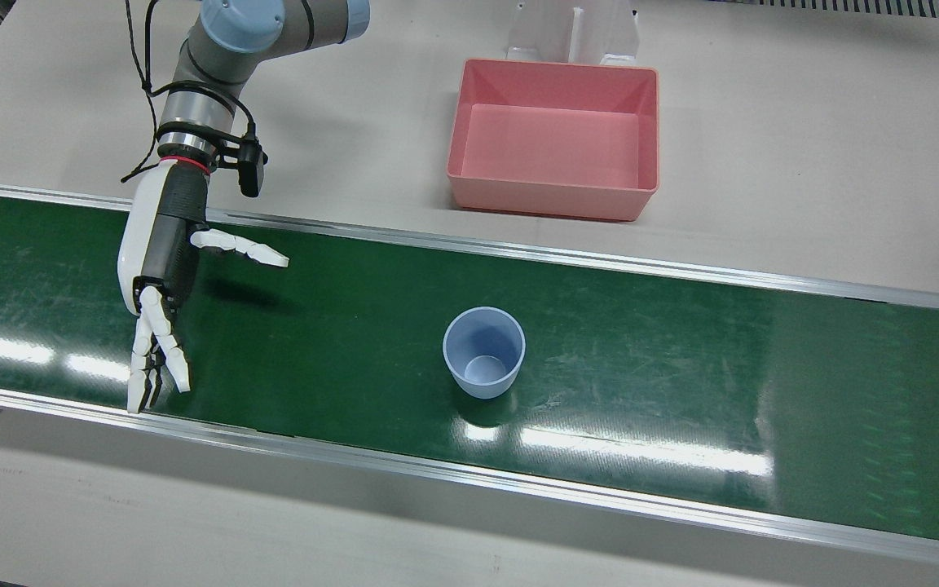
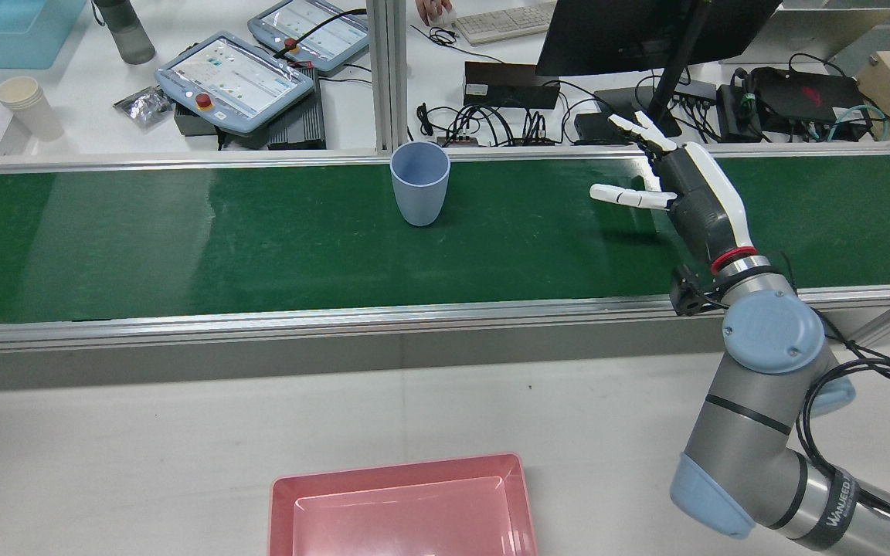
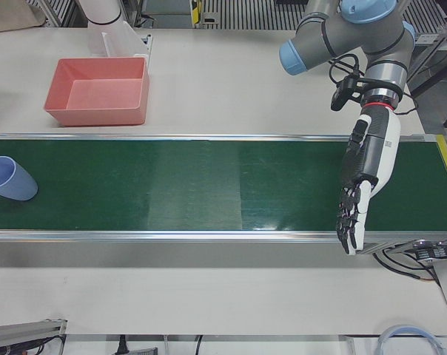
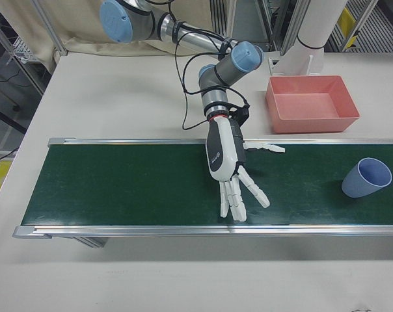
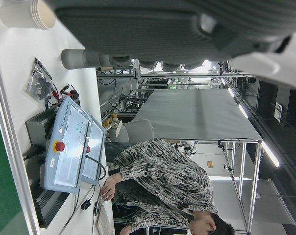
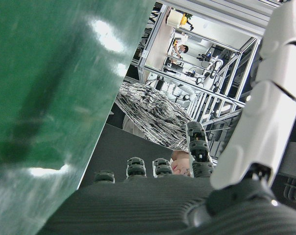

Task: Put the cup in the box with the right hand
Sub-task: 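Hold the right hand open on the belt as the blue cup approaches, then close the right hand around the light blue cup on the belt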

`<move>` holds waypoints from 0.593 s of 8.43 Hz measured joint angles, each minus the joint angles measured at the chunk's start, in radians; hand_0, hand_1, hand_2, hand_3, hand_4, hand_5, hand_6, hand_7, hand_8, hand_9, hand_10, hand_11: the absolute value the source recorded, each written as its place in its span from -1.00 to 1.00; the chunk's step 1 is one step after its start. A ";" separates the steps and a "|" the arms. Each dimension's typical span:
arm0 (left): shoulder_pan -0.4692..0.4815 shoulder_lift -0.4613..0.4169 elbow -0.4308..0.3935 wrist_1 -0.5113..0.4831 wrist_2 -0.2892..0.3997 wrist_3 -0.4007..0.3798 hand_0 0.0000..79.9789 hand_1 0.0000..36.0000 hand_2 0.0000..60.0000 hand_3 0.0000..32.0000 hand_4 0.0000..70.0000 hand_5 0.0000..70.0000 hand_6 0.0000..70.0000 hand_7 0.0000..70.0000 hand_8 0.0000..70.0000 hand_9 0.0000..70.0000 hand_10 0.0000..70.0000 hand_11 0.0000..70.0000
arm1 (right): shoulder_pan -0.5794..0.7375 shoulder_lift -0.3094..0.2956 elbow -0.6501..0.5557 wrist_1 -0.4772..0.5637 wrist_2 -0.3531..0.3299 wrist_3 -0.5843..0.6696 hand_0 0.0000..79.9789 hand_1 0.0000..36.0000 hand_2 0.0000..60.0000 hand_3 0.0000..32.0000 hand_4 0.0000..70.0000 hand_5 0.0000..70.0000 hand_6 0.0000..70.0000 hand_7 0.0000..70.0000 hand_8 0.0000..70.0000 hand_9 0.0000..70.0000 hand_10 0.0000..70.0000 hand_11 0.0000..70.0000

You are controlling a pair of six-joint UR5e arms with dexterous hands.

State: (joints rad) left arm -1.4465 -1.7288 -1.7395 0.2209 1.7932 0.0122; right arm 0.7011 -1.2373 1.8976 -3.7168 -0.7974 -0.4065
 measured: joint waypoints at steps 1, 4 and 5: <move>0.000 0.000 0.000 0.000 0.000 0.000 -1.00 -1.00 -1.00 -1.00 -1.00 -1.00 -1.00 -1.00 -1.00 -1.00 -1.00 -1.00 | 0.000 0.000 0.000 0.000 0.000 0.000 0.14 -0.20 -0.55 -0.61 -1.00 -0.88 -0.94 -0.74 -0.89 -0.81 -1.00 -1.00; 0.000 0.000 0.000 0.000 0.000 0.000 -1.00 -1.00 -1.00 -1.00 -1.00 -1.00 -1.00 -1.00 -1.00 -1.00 -1.00 -1.00 | 0.000 -0.001 0.000 0.000 0.000 -0.001 0.13 -0.21 -0.51 -0.66 -1.00 -0.88 -0.93 -0.73 -0.88 -0.80 -1.00 -1.00; 0.000 0.000 0.000 0.000 0.000 0.000 -1.00 -1.00 -1.00 -1.00 -1.00 -1.00 -1.00 -1.00 -1.00 -1.00 -1.00 -1.00 | -0.001 -0.001 0.000 0.000 0.000 -0.001 0.13 -0.21 -0.50 -0.66 -1.00 -0.88 -0.93 -0.72 -0.88 -0.80 -1.00 -1.00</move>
State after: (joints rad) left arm -1.4465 -1.7288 -1.7395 0.2209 1.7932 0.0123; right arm 0.7004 -1.2379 1.8975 -3.7168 -0.7977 -0.4078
